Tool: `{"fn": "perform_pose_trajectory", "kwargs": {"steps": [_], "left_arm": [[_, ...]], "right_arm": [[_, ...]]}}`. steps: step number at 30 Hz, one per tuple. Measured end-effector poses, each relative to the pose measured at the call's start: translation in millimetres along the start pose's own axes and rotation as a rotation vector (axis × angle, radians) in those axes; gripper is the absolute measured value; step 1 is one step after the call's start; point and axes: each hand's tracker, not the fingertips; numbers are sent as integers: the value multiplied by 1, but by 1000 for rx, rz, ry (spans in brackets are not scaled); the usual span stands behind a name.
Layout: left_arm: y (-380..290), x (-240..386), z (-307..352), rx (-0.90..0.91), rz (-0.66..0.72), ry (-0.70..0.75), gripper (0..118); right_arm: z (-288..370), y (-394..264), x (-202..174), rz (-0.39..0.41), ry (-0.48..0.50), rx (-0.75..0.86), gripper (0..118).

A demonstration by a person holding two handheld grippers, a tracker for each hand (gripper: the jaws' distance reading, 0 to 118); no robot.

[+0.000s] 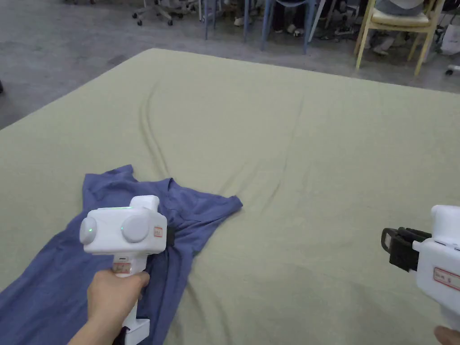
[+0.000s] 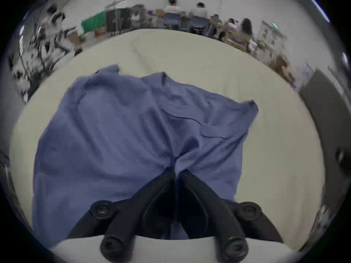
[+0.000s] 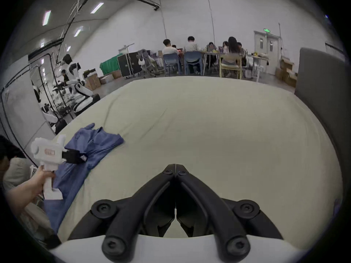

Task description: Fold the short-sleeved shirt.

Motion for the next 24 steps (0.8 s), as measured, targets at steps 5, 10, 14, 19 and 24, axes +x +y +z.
{"fn": "perform_pose_trajectory", "kwargs": {"steps": [5,10,14,19,24], "left_arm": [[-4,31,29,162,57,-102,0],[8,120,88,237,-184,-182,0],[-11,236,122,239,-410,-375,0],[-93,390,151,115,-710,-700,0],[-210,505,168,-66,-989,-894,0]], "right_arm": [[44,-11,31,-27,2,40,3],[130,-14,73,-83,-77,148,3],[216,-25,108,-152,-175,244,3],[316,-52,136,-148,-338,293,3],[380,-83,154,-153,-454,294,3]]}}
